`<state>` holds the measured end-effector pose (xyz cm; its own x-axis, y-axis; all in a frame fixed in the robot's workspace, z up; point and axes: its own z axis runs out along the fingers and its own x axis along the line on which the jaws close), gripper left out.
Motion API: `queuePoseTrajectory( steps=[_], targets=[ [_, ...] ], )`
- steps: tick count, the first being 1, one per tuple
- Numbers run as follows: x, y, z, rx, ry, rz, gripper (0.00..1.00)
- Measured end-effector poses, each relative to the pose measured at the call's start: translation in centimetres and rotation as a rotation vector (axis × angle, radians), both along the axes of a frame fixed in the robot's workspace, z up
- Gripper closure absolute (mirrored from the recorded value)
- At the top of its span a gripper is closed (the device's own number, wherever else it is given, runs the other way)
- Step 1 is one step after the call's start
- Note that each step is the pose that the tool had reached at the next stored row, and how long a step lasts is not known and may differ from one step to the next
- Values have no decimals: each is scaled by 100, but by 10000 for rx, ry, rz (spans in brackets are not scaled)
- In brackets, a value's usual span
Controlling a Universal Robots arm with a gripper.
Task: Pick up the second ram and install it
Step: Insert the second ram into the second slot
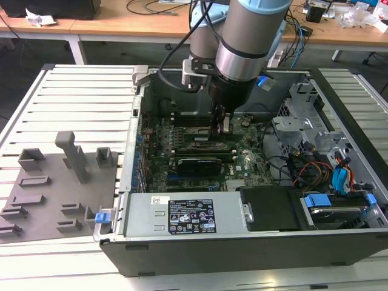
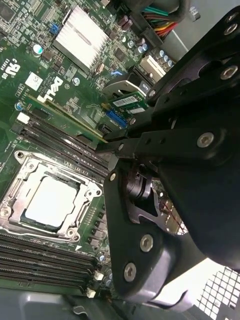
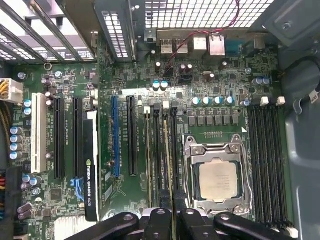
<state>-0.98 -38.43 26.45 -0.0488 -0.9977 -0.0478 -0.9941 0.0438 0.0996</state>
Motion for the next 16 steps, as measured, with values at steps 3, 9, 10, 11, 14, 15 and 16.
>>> queuePoseTrajectory(
  steps=[3,9,10,11,14,15,16],
  targets=[
    [-33,16,-73,-1,0,0,86],
    [-126,38,-197,-30,0,-236,86],
    [-126,38,-207,-30,0,-270,86],
    [-126,38,-228,-31,1,-286,86],
    [-138,39,-278,-30,0,-289,86],
    [-140,38,-287,-31,0,-289,86],
    [-140,38,-305,-31,1,-288,86]
  ],
)
